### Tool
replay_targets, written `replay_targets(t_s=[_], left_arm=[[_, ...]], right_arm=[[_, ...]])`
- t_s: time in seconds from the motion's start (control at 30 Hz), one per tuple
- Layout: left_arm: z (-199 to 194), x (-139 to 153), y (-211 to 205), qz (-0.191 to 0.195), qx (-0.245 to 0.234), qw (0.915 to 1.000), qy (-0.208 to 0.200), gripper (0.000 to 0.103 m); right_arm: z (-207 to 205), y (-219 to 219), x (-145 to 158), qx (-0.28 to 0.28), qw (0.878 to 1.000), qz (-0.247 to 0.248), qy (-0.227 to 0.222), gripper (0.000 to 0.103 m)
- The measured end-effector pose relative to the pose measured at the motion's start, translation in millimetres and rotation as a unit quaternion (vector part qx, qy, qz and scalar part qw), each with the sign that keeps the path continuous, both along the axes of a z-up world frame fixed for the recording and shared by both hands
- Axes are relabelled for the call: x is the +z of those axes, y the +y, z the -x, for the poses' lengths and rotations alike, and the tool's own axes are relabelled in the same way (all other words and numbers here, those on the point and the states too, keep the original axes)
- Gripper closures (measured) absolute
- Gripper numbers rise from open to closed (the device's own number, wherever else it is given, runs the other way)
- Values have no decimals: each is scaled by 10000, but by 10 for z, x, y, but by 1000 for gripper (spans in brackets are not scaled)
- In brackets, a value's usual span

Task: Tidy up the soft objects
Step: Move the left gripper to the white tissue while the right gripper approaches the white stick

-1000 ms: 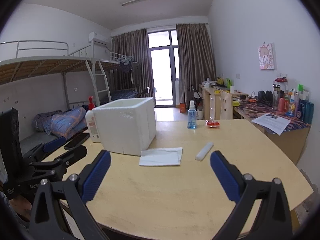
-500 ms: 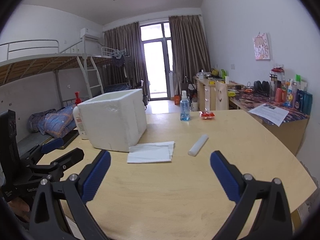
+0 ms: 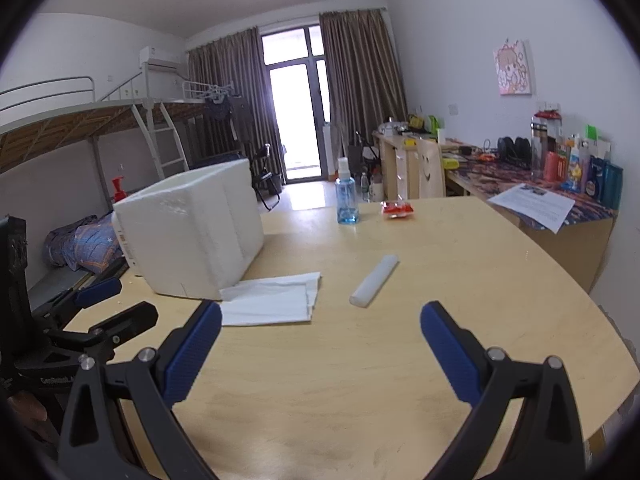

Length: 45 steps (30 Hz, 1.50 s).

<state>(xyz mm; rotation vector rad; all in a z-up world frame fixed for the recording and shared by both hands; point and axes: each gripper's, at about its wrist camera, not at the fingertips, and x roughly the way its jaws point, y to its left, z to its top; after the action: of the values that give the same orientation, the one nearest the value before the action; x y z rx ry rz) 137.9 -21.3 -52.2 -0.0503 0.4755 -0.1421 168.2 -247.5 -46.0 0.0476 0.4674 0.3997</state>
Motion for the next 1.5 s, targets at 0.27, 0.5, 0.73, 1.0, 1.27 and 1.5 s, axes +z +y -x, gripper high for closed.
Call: replay_targets(t_s=[0.27, 0.5, 0.73, 1.0, 1.27, 1.5], left_arm=[[-304, -88, -83, 47, -110, 9988, 467, 1], [-539, -131, -138, 117, -159, 9965, 818, 1], [-812, -161, -256, 10, -278, 9930, 1149, 5], [-1150, -268, -417, -48, -528, 9861, 1575, 16], [-1409, -393, -420, -188, -335, 9807, 1916, 33], [-1440, -475, -365, -375, -188, 9780, 2043, 36]], right_arm=[[-198, -39, -34, -57, 9998, 25, 163, 2], [-391, -58, -67, -21, 9995, 35, 323, 2], [-599, -91, -58, 131, 9986, -22, 504, 2], [-820, -135, -98, 214, 9967, -72, 780, 2], [-963, -161, -91, 317, 9955, 25, 898, 2], [-1116, -127, -151, 405, 9926, 207, 1126, 2]])
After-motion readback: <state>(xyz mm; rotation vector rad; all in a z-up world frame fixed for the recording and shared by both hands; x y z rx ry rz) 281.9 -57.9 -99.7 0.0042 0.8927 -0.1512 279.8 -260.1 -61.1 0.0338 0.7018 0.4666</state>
